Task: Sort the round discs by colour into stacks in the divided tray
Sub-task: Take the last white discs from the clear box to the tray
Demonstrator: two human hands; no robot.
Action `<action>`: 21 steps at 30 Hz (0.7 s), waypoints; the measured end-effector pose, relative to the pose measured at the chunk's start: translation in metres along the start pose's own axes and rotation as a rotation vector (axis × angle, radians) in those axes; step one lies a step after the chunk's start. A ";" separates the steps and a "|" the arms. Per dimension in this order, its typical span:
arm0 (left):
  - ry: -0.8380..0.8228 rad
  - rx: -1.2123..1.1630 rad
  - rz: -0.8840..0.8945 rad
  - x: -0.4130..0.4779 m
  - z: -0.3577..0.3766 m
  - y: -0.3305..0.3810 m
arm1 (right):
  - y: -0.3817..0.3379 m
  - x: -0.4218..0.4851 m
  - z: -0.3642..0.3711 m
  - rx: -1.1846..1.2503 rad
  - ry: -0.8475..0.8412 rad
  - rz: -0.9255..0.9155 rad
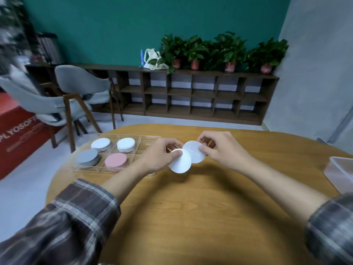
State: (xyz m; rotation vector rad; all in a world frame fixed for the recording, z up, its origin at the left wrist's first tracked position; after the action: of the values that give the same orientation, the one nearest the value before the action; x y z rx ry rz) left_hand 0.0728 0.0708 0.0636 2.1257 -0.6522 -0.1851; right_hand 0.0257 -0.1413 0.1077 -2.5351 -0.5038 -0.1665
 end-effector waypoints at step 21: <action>0.611 -0.108 -0.424 -0.037 -0.224 -0.207 | -0.059 0.218 0.170 0.493 -0.115 0.250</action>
State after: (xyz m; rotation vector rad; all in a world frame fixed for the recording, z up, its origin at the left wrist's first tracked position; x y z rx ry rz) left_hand 0.2013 0.3478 0.0313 2.0393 0.1631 0.1946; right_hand 0.2071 0.0651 0.0407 -2.1026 -0.2290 0.1778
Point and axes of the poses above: each hand's wrist, its own x-axis towards the middle knuckle, its own z-axis out of the palm, y = z × x, the point moved 3 cm from there along x, towards the middle knuckle, and after that the axes turned 9 degrees about -y, right-handed, at the moved point
